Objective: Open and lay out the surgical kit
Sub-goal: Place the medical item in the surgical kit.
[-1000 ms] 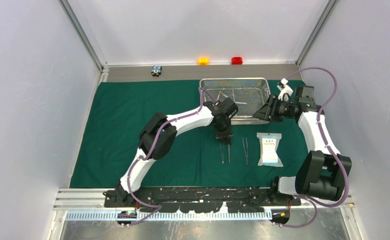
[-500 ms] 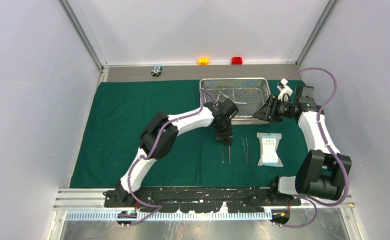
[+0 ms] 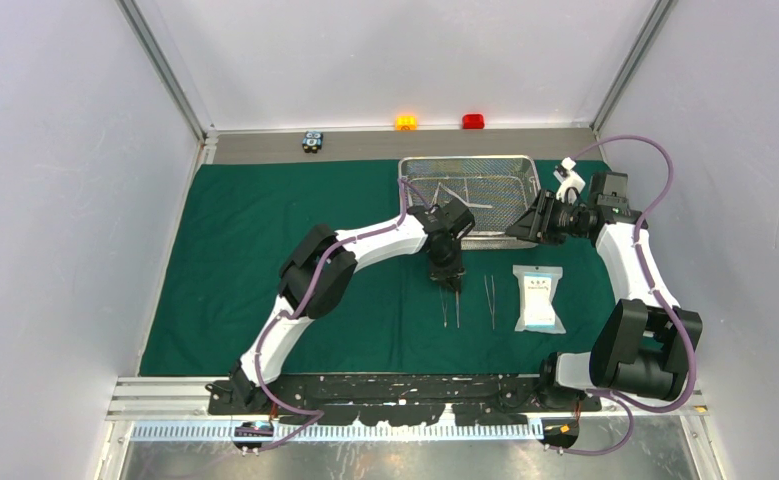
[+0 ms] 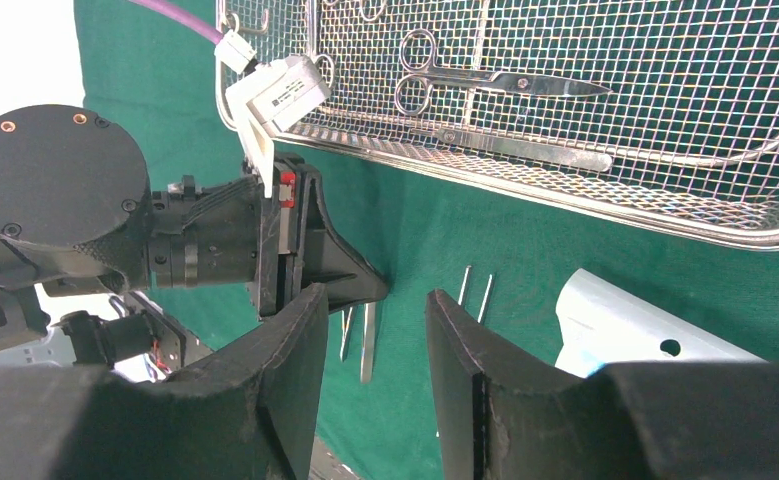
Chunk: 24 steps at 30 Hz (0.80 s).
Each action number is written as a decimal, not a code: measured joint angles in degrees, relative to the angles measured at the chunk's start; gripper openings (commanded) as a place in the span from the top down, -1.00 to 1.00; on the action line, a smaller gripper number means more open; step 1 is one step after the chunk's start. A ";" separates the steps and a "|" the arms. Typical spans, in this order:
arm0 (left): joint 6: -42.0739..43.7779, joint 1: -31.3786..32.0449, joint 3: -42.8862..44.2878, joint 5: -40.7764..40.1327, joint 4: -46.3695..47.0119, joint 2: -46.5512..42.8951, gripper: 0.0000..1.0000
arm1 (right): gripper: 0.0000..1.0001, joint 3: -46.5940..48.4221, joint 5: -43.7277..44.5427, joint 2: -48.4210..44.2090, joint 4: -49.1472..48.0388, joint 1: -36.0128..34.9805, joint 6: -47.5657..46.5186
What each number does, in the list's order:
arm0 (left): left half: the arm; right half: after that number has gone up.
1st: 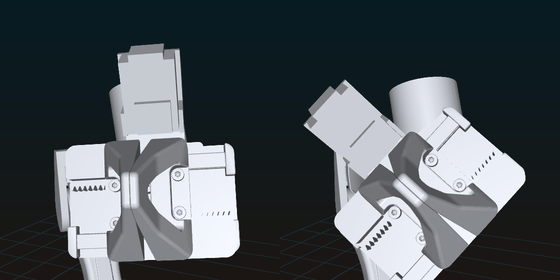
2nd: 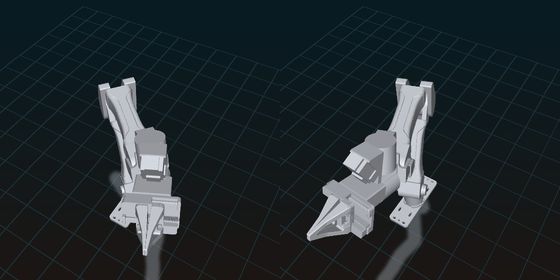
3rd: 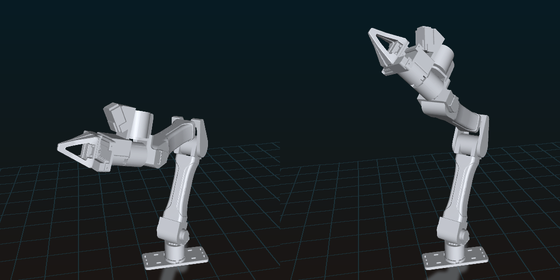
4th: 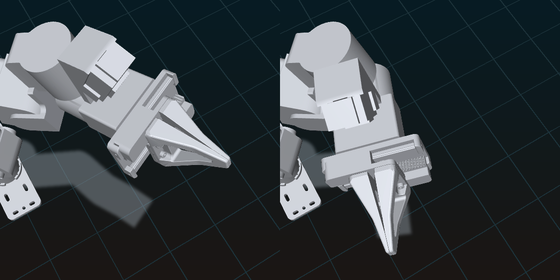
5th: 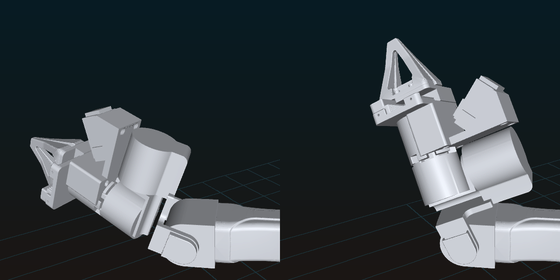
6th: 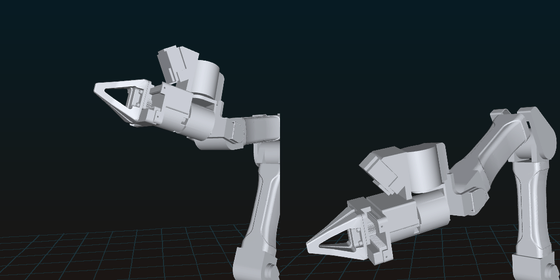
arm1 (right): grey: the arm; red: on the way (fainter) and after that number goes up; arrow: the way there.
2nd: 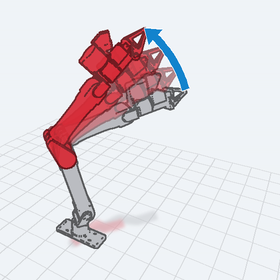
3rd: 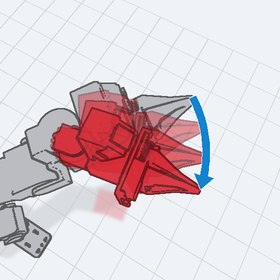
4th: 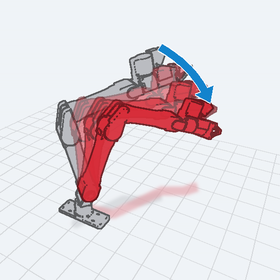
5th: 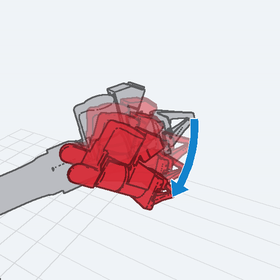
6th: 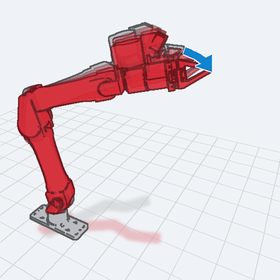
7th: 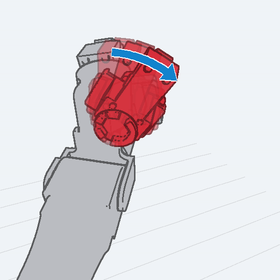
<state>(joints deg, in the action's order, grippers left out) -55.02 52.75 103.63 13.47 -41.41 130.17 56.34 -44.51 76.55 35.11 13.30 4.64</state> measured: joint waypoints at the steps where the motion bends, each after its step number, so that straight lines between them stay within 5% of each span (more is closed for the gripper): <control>1: 0.00 0.00 0.00 0.00 0.00 0.00 0.77 | 0.08 0.00 -0.02 0.00 -0.02 0.00 0.00; 24: -0.02 -0.66 0.00 0.31 0.02 0.02 0.60 | 0.08 0.00 -0.83 0.76 0.09 0.50 0.00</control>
<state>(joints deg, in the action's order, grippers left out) -55.05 52.10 103.63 13.78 -41.39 130.19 56.34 -45.34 77.32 35.20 13.80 4.64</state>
